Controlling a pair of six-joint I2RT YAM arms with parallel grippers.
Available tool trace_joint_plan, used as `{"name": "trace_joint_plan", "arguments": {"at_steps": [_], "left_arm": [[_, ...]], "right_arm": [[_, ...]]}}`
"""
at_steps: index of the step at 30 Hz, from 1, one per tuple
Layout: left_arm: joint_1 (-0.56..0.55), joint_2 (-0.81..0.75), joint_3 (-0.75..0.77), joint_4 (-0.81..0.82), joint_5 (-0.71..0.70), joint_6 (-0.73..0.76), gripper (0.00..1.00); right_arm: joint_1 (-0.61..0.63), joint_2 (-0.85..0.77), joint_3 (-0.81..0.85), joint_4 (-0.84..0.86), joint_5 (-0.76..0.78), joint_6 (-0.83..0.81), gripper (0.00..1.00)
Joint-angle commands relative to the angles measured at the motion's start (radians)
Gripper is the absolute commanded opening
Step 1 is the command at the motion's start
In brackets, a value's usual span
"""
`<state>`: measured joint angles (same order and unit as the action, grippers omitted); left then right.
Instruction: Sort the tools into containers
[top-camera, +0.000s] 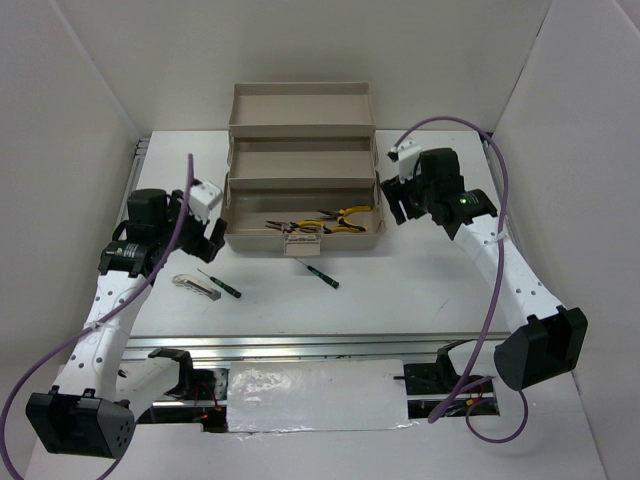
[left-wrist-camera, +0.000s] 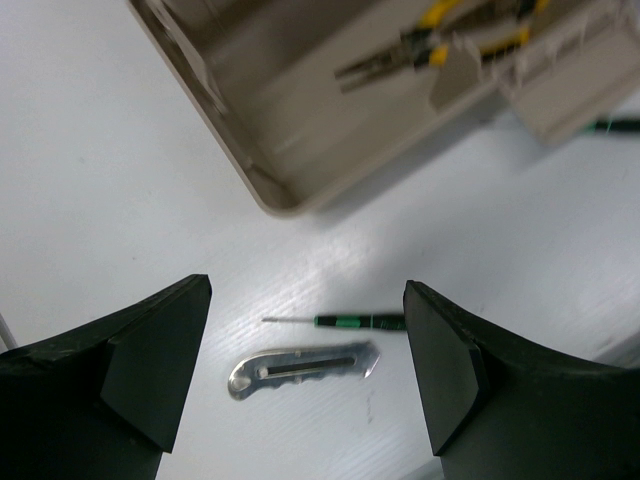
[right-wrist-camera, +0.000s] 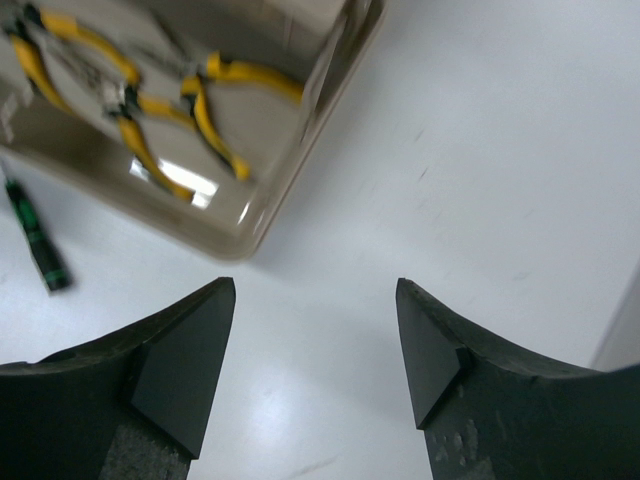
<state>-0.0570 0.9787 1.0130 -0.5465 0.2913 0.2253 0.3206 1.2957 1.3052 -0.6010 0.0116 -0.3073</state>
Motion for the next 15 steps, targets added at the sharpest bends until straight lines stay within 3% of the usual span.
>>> {"name": "trace_joint_plan", "arguments": {"at_steps": [1,6,8,12,15], "left_arm": [[0.023,-0.001,-0.076,-0.108,0.091,0.407,0.91],[0.118,0.096,-0.091,-0.312,0.175,0.780,0.91],[0.138,0.162,-0.076,-0.400,0.174,0.865,0.90],[0.151,0.183,-0.105,-0.467,0.231,1.151,0.86],[0.148,0.146,-0.155,-0.419,0.326,1.261,0.82]], "right_arm": [[-0.055,-0.064,-0.084,-0.094,-0.185,0.054,0.74],[-0.126,-0.118,-0.162,-0.079,-0.213,0.054,0.74],[-0.156,-0.124,-0.173,-0.080,-0.228,0.051,0.74],[-0.198,-0.118,-0.192,-0.079,-0.257,0.051,0.74],[-0.218,-0.095,-0.184,-0.089,-0.277,0.068,0.72]]}}
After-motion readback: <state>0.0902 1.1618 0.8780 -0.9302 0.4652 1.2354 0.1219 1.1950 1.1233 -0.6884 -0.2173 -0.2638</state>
